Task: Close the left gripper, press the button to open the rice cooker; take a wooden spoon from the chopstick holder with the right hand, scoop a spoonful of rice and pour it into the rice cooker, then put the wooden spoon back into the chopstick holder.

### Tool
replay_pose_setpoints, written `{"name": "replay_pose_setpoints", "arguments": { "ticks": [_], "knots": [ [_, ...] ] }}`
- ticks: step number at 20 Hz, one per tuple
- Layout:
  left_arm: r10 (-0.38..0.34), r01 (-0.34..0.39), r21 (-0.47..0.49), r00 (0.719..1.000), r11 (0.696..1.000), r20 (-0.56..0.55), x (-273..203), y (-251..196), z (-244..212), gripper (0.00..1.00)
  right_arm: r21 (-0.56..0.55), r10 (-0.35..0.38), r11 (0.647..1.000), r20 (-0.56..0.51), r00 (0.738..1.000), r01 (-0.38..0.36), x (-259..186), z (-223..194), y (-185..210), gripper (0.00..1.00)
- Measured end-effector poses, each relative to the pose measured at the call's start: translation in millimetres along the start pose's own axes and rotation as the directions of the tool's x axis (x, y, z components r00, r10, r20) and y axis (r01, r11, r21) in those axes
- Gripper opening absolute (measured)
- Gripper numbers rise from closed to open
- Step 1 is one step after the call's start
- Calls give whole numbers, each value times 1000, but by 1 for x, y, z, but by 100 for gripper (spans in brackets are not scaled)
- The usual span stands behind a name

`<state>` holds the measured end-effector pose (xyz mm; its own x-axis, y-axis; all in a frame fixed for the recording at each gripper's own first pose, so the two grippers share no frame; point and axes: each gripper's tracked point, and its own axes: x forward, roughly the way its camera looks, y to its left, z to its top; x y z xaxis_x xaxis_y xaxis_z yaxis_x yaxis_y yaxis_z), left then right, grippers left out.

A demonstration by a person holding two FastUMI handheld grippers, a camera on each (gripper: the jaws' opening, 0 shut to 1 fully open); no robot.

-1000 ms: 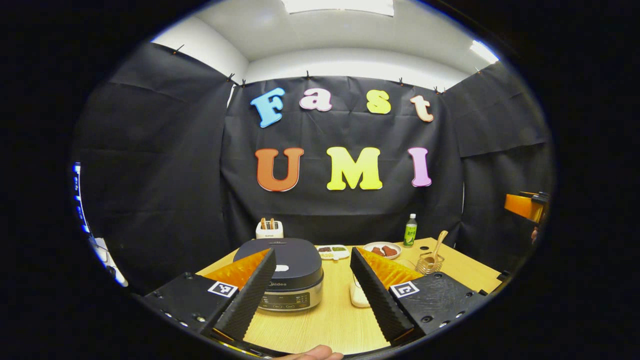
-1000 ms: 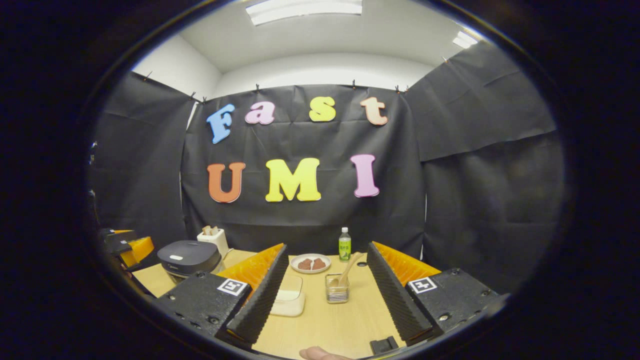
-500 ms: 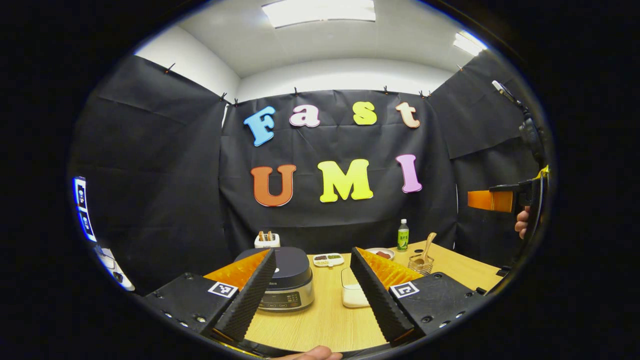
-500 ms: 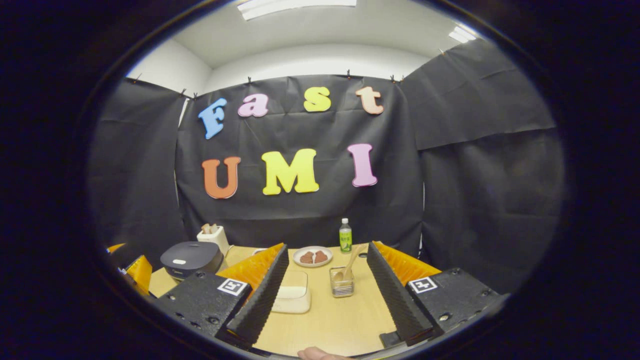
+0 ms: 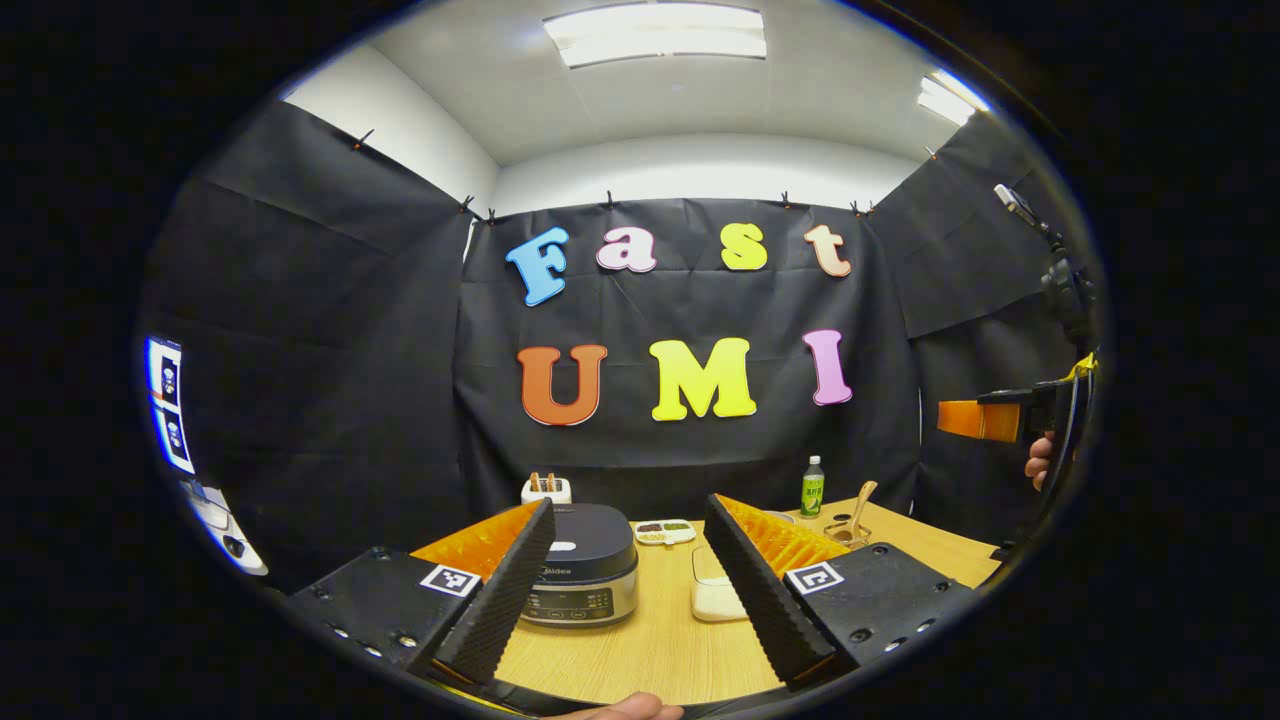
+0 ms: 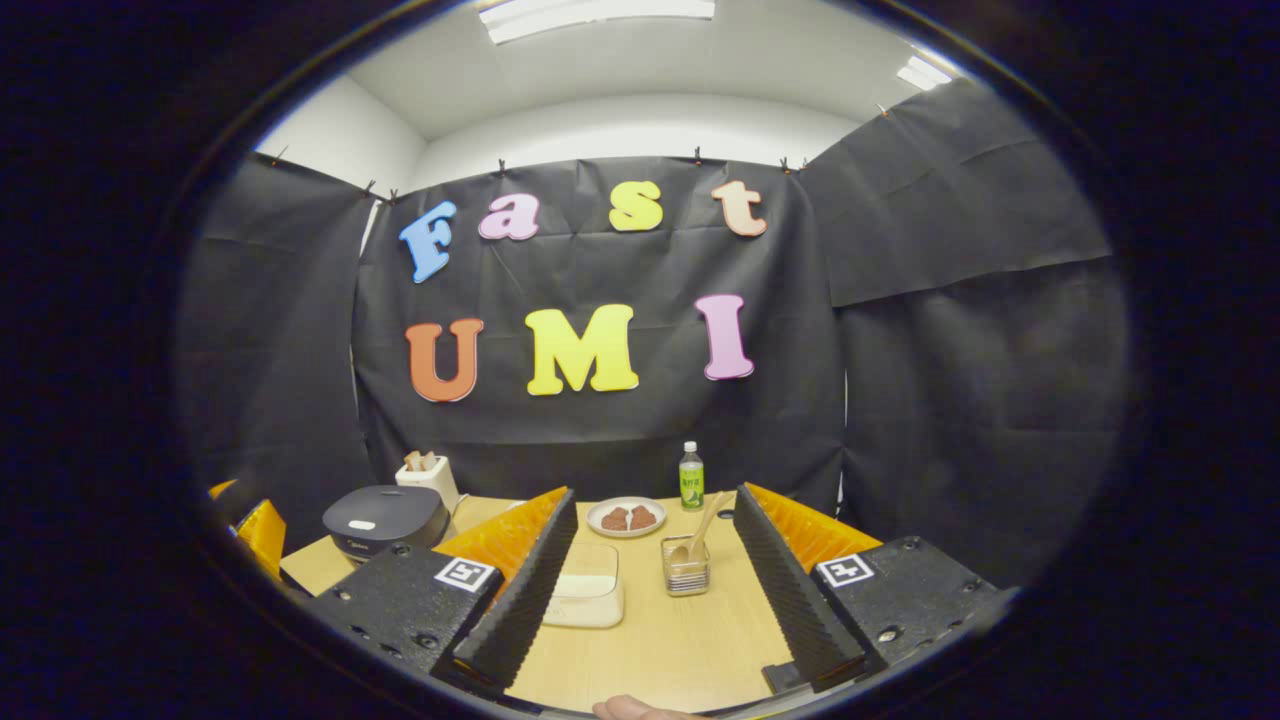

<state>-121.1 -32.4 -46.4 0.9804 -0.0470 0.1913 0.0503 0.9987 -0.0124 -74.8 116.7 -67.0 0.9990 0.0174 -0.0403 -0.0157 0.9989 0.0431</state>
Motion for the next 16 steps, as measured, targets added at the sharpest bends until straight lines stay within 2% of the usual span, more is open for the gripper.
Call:
{"name": "replay_pose_setpoints", "arguments": {
  "ticks": [2, 6, 7, 8, 9, 10, 11, 12, 13, 14, 16],
  "knots": [
    [-13, 13, -19, 1000, 1000, 5, -2, 2, 2, 95, -19, -7, 1000, 1, 1000, 7, 0, -2, 1, 100],
    [-1, 1, -38, 1000, 999, 24, -9, 17, 6, 95, -37, -6, 999, 27, 1000, 7, -4, 5, 6, 100],
    [-5, 6, -49, 1000, 999, 22, -9, 17, 6, 95, -38, -4, 999, 38, 999, 5, -5, 7, 7, 92],
    [-1, 2, -56, 1000, 998, 19, -10, 21, 4, 95, -44, 3, 999, 48, 999, -1, -7, 9, 9, 92],
    [7, -6, -60, 1000, 998, 18, -10, 26, 3, 96, -50, 7, 999, 58, 998, -4, -9, 11, 9, 100],
    [18, -17, -64, 1000, 998, 17, -9, 30, 3, 95, -55, 7, 998, 69, 998, -4, -9, 12, 9, 92],
    [24, -23, -69, 1000, 997, 16, -8, 33, 1, 95, -58, 7, 998, 77, 997, -2, -10, 14, 8, 92],
    [18, -17, -76, 1000, 997, 11, -8, 32, -1, 96, -58, 3, 998, 88, 996, 2, -11, 15, 7, 100],
    [-1, 2, -72, 1000, 997, 6, -11, 28, -3, 96, -59, -4, 998, 99, 995, 9, -12, 17, 6, 100],
    [-14, 15, -67, 1000, 998, 11, -16, 27, -4, 96, -62, -10, 998, 108, 994, 16, -13, 19, 4, 91],
    [12, -10, -78, 1000, 997, 27, -20, 41, 1, 95, -68, -14, 997, 124, 992, 22, -13, 21, 3, 91]
  ]
}}
